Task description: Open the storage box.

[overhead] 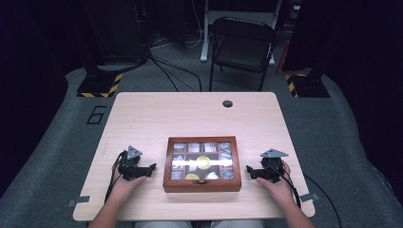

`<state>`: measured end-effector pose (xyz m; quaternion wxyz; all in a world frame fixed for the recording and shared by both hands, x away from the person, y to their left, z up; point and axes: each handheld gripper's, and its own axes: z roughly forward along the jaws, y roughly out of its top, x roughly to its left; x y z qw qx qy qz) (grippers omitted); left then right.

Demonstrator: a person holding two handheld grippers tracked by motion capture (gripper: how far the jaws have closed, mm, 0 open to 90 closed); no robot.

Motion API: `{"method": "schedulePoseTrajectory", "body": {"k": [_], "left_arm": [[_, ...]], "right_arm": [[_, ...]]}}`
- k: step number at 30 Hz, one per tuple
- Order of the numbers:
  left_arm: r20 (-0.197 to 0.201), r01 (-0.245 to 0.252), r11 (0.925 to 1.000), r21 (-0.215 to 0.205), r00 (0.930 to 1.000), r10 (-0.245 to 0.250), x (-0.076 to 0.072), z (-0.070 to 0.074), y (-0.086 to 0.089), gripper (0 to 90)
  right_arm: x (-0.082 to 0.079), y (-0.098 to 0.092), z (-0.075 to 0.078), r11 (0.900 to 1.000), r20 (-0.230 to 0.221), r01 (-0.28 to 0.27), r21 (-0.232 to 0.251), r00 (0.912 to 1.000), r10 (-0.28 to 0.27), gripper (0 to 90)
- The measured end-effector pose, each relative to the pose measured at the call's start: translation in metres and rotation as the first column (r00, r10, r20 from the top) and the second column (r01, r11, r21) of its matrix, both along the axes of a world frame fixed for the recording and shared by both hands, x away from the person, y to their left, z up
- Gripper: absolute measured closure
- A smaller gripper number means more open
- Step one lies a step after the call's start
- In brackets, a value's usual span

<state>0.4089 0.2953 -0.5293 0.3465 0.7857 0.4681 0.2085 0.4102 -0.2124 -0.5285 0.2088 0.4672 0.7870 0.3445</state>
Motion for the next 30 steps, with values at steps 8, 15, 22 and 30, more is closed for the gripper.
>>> {"method": "schedulePoseTrajectory", "body": {"k": [8, 15, 22, 30], "left_arm": [[0.005, -0.006, 1.0000, -0.001, 1.0000, 0.006, -0.0012, -0.0004, -0.0005, 14.0], [0.000, -0.004, 1.0000, -0.001, 1.0000, 0.004, -0.0014, 0.0000, -0.0003, 14.0], [0.000, -0.010, 0.9999, -0.002, 0.9999, 0.010, -0.0015, -0.0001, -0.0008, 14.3], [0.004, -0.018, 0.9998, -0.003, 0.9998, 0.018, -0.0017, 0.0007, -0.0011, 16.8]], "right_arm": [[-0.0003, -0.0001, 0.0000, 1.000, 0.002, 0.004, 0.000, 1.0000, -0.004, 11.6], [-0.0007, 0.0001, 0.0002, 1.000, 0.003, 0.012, 0.002, 0.9999, -0.012, 13.1], [-0.0023, 0.0001, 0.0004, 1.000, 0.006, 0.016, 0.007, 0.9999, -0.016, 16.0], [-0.0047, -0.0012, 0.0022, 1.000, 0.012, 0.025, 0.003, 0.9996, -0.025, 25.8]]}}
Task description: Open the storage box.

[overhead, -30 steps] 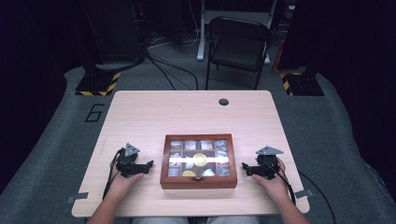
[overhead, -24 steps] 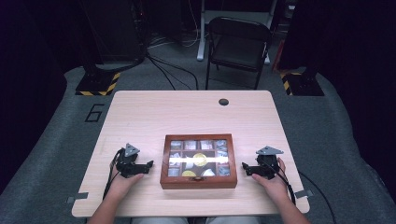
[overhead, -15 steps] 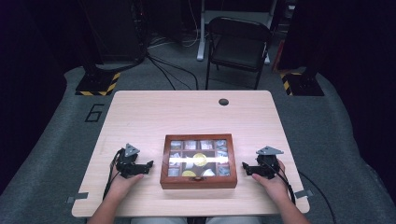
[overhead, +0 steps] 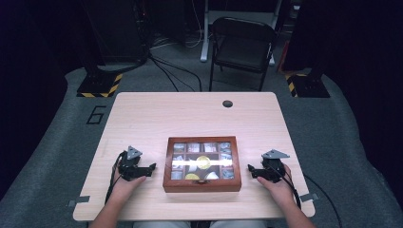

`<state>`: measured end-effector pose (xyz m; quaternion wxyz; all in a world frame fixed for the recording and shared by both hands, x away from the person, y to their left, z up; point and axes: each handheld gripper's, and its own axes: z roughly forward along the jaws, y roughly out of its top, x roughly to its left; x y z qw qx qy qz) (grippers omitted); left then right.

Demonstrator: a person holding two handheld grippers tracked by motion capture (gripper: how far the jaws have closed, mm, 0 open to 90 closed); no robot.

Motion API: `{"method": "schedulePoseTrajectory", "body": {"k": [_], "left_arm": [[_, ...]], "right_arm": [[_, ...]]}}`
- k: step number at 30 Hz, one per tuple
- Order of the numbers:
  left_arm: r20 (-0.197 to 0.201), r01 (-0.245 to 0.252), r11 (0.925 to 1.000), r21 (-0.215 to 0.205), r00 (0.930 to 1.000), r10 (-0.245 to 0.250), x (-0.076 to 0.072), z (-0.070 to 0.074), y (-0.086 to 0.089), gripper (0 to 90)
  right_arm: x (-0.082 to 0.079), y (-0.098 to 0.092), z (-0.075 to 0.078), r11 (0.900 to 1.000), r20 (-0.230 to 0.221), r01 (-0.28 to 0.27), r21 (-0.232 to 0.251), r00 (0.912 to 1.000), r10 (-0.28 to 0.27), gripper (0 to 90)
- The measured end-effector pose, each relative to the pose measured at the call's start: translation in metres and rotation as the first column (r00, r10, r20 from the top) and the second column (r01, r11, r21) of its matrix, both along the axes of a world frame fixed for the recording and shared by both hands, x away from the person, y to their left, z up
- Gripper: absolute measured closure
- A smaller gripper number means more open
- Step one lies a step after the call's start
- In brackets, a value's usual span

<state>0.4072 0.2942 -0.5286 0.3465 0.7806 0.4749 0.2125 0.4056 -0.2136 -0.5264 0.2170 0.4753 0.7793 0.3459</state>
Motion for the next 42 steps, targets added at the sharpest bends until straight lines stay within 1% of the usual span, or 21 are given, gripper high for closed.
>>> {"method": "schedulePoseTrajectory", "body": {"k": [1, 3, 4, 5, 7, 9, 11, 12, 14, 17, 18, 20, 21, 25, 28, 29, 31, 35, 37, 39, 42], "left_arm": [[-0.002, -0.005, 1.0000, -0.002, 1.0000, 0.005, 0.000, 0.000, 0.000, 18.7], [-0.012, -0.017, 0.9998, -0.007, 0.9998, 0.016, 0.000, 0.002, -0.001, 20.9], [-0.013, -0.019, 0.9998, -0.009, 0.9997, 0.018, -0.001, 0.002, -0.001, 20.9], [-0.031, -0.014, 0.9998, -0.016, 0.9994, 0.013, -0.001, 0.004, -0.001, 22.6], [-0.036, -0.003, 1.0000, -0.006, 0.9993, 0.003, -0.002, 0.007, -0.001, 23.8], [-0.025, -0.003, 0.9998, -0.021, 0.9997, 0.002, -0.004, 0.010, -0.003, 25.4], [-0.026, 0.009, 0.9991, -0.041, 0.9996, -0.010, -0.006, 0.013, -0.004, 29.0], [-0.031, 0.015, 0.9989, -0.045, 0.9994, -0.016, -0.007, 0.015, -0.004, 29.0], [-0.041, 0.029, 0.9974, -0.066, 0.9987, -0.032, -0.010, 0.019, -0.007, 32.0], [-0.043, 0.038, 0.9964, -0.075, 0.9982, -0.041, -0.014, 0.022, -0.009, 33.0], [-0.033, 0.045, 0.9958, -0.080, 0.9983, -0.048, -0.016, 0.025, -0.010, 33.5], [-0.036, 0.054, 0.9950, -0.084, 0.9977, -0.057, -0.018, 0.027, -0.010, 33.7], [-0.024, 0.059, 0.9935, -0.097, 0.9978, -0.061, -0.022, 0.031, -0.010, 34.4], [-0.013, 0.060, 0.9912, -0.118, 0.9980, -0.062, -0.027, 0.036, -0.010, 35.3], [-0.007, 0.064, 0.9901, -0.125, 0.9979, -0.065, -0.030, 0.038, -0.009, 36.3], [-0.008, 0.063, 0.9892, -0.132, 0.9979, -0.065, -0.032, 0.039, -0.008, 36.7], [-0.008, 0.065, 0.9893, -0.131, 0.9977, -0.067, -0.032, 0.040, -0.007, 37.1], [-0.002, 0.056, 0.9873, -0.149, 0.9984, -0.057, -0.039, 0.043, -0.006, 37.1], [-0.002, 0.059, 0.9861, -0.155, 0.9982, -0.060, -0.042, 0.045, -0.006, 37.1], [0.004, 0.056, 0.9863, -0.155, 0.9984, -0.056, -0.045, 0.045, -0.008, 37.1], [0.003, 0.071, 0.9850, -0.157, 0.9974, -0.072, -0.051, 0.048, -0.009, 37.1]], "right_arm": [[-0.001, 0.001, 0.001, 1.000, -0.009, 0.006, -0.001, 0.9999, -0.006, 28.0], [-0.001, 0.001, 0.004, 1.000, -0.024, -0.007, -0.011, 0.9997, 0.007, 32.4], [-0.001, 0.001, 0.004, 1.000, -0.024, -0.007, -0.011, 0.9997, 0.007, 32.4], [-0.001, 0.001, 0.005, 1.000, -0.023, -0.010, -0.015, 0.9997, 0.009, 32.8], [-0.002, 0.002, 0.008, 1.000, -0.031, -0.002, -0.031, 0.9995, 0.001, 33.7], [-0.003, 0.001, 0.011, 0.999, -0.027, -0.007, -0.033, 0.9996, 0.006, 35.1], [-0.006, 0.002, 0.015, 1.000, -0.024, -0.027, -0.013, 0.9993, 0.027, 36.4], [-0.006, 0.002, 0.015, 1.000, -0.024, -0.027, -0.013, 0.9993, 0.027, 36.4], [-0.009, 0.004, 0.017, 0.999, -0.037, -0.046, 0.011, 0.9982, 0.046, 36.9], [-0.010, 0.004, 0.018, 0.998, -0.032, -0.064, 0.010, 0.9974, 0.064, 37.2], [-0.013, 0.006, 0.020, 0.997, -0.037, -0.068, 0.025, 0.9969, 0.069, 38.2], [-0.013, 0.006, 0.020, 0.997, -0.033, -0.071, 0.027, 0.9969, 0.071, 38.5], [-0.016, 0.007, 0.022, 0.996, -0.026, -0.083, 0.025, 0.9962, 0.083, 39.1], [-0.019, 0.007, 0.026, 0.995, -0.023, -0.093, 0.031, 0.9954, 0.093, 39.5], [-0.023, 0.007, 0.030, 0.994, -0.014, -0.100, 0.053, 0.9948, 0.101, 39.8], [-0.025, 0.006, 0.033, 0.993, -0.002, -0.106, 0.057, 0.9943, 0.107, 39.9], [-0.026, 0.007, 0.034, 0.992, -0.004, -0.105, 0.068, 0.9944, 0.106, 39.9], [-0.033, 0.006, 0.039, 0.991, 0.009, -0.094, 0.095, 0.9955, 0.094, 39.8], [-0.034, 0.006, 0.040, 0.990, 0.002, -0.090, 0.105, 0.9959, 0.091, 39.9], [-0.036, 0.005, 0.041, 0.990, 0.014, -0.097, 0.101, 0.9953, 0.096, 40.0], [-0.042, 0.005, 0.045, 0.987, 0.021, -0.102, 0.124, 0.9948, 0.100, 40.1]]}}
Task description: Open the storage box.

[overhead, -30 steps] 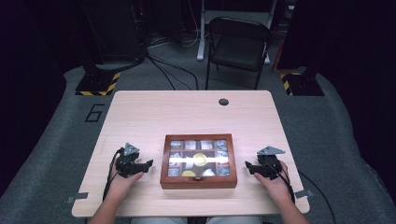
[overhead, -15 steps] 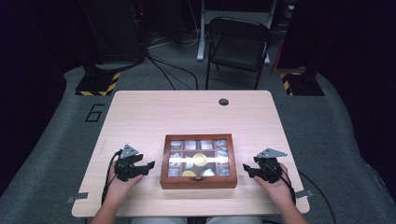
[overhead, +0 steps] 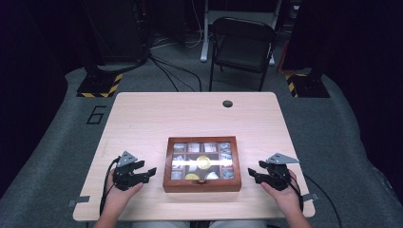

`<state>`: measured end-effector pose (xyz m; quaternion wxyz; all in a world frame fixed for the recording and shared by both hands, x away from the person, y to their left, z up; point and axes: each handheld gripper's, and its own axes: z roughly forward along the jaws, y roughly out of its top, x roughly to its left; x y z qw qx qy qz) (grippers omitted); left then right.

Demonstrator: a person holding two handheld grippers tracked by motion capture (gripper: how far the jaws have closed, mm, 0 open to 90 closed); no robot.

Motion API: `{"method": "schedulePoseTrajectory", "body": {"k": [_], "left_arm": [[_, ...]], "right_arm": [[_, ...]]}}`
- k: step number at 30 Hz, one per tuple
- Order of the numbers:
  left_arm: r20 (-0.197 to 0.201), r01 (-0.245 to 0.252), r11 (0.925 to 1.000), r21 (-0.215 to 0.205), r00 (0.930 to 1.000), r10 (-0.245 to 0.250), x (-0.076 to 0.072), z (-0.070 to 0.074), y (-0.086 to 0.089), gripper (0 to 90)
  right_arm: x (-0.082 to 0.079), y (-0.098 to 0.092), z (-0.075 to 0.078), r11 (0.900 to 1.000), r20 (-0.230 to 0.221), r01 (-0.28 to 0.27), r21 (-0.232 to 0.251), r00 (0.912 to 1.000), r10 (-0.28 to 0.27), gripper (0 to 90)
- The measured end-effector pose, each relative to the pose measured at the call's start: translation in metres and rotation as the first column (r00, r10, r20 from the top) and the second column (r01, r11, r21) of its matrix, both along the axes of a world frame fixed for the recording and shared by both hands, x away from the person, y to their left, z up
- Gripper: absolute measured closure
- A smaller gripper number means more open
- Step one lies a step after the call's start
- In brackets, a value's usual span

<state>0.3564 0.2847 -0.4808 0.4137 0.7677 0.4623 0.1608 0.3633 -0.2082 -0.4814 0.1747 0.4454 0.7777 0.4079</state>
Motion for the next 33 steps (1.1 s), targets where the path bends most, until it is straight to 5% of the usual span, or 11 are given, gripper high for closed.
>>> {"method": "schedulePoseTrajectory", "body": {"k": [18, 27, 33], "left_arm": [[0.018, 0.063, 0.9979, -0.012, 0.9979, -0.063, -0.025, 0.008, -0.013, 40.7], [0.023, 0.118, 0.9929, -0.011, 0.9928, -0.118, -0.040, 0.009, -0.025, 41.8], [0.026, 0.129, 0.9917, -0.009, 0.9914, -0.128, -0.044, 0.008, -0.030, 43.2]], "right_arm": [[-0.024, 0.013, 0.005, 0.997, 0.007, -0.072, 0.017, 0.9974, 0.072, 41.3], [-0.041, 0.026, 0.008, 0.984, 0.025, -0.175, 0.016, 0.9844, 0.174, 44.9], [-0.042, 0.030, 0.007, 0.983, 0.015, -0.181, 0.009, 0.9833, 0.181, 46.7]]}}
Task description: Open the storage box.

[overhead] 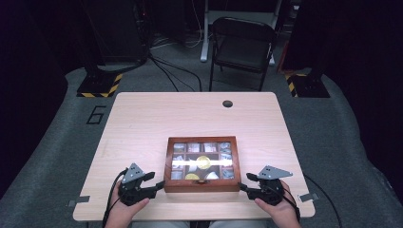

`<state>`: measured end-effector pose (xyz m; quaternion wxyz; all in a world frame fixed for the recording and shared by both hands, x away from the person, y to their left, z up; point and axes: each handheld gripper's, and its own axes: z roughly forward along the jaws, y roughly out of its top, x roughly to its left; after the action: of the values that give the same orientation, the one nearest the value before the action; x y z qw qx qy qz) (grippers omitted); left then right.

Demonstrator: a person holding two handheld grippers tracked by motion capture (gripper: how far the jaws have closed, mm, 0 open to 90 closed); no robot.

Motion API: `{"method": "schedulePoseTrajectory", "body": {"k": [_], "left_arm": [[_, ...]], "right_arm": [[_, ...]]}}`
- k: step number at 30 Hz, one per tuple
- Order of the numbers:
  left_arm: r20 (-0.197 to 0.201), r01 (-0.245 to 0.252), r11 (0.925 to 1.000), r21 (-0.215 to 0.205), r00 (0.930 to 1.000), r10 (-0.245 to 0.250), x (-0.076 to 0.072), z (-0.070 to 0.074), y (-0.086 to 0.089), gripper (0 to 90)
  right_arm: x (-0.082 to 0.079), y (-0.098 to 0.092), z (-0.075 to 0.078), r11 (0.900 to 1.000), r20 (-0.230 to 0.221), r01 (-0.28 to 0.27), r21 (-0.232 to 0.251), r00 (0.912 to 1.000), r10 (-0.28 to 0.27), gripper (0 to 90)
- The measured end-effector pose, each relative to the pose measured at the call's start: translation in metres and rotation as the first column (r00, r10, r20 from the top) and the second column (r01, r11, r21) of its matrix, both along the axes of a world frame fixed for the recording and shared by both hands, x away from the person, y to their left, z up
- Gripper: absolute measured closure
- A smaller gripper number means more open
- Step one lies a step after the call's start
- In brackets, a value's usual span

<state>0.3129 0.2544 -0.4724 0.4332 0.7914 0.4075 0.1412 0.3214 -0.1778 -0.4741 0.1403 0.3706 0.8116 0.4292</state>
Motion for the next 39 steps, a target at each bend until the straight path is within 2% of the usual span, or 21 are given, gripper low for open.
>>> {"method": "schedulePoseTrajectory", "body": {"k": [3, 7, 10, 15, 23, 27, 35, 39], "left_arm": [[0.005, 0.004, 0.9999, 0.012, 1.0000, -0.004, -0.002, -0.001, -0.002, 45.0], [-0.001, -0.010, 0.9999, -0.003, 1.0000, 0.010, -0.004, -0.001, -0.003, 45.3], [0.004, -0.011, 0.9999, 0.002, 0.9999, 0.011, -0.004, -0.002, -0.003, 45.3], [-0.004, -0.009, 0.9996, -0.026, 1.0000, 0.009, -0.003, -0.003, -0.002, 45.7], [-0.011, 0.002, 0.9998, -0.019, 0.9999, -0.002, -0.002, -0.003, -0.002, 45.3], [-0.006, 0.000, 0.9997, -0.025, 1.0000, -0.001, -0.003, -0.003, -0.003, 45.3], [-0.012, 0.013, 0.9998, -0.017, 0.9999, -0.013, -0.004, -0.003, -0.004, 45.4], [-0.016, 0.009, 0.9992, -0.040, 0.9998, -0.010, -0.007, -0.002, -0.006, 45.4]], "right_arm": [[-0.002, 0.002, -0.001, 1.000, -0.008, -0.002, 0.007, 1.0000, 0.002, 47.6], [-0.007, 0.005, -0.002, 1.000, 0.012, -0.010, -0.015, 0.9999, 0.011, 49.1], [-0.008, 0.008, -0.003, 1.000, 0.020, -0.011, -0.027, 0.9997, 0.012, 50.6], [-0.007, 0.009, -0.006, 0.999, 0.008, -0.028, -0.046, 0.9996, 0.029, 52.6], [-0.003, 0.010, -0.011, 0.998, -0.030, -0.037, -0.054, 0.9989, 0.035, 55.5], [-0.001, 0.013, -0.012, 0.996, -0.029, -0.046, -0.070, 0.9986, 0.044, 56.3], [0.001, 0.013, -0.012, 0.997, -0.036, -0.054, -0.061, 0.9980, 0.052, 55.6], [0.001, 0.013, -0.011, 0.997, -0.027, -0.050, -0.061, 0.9985, 0.048, 55.5]]}}
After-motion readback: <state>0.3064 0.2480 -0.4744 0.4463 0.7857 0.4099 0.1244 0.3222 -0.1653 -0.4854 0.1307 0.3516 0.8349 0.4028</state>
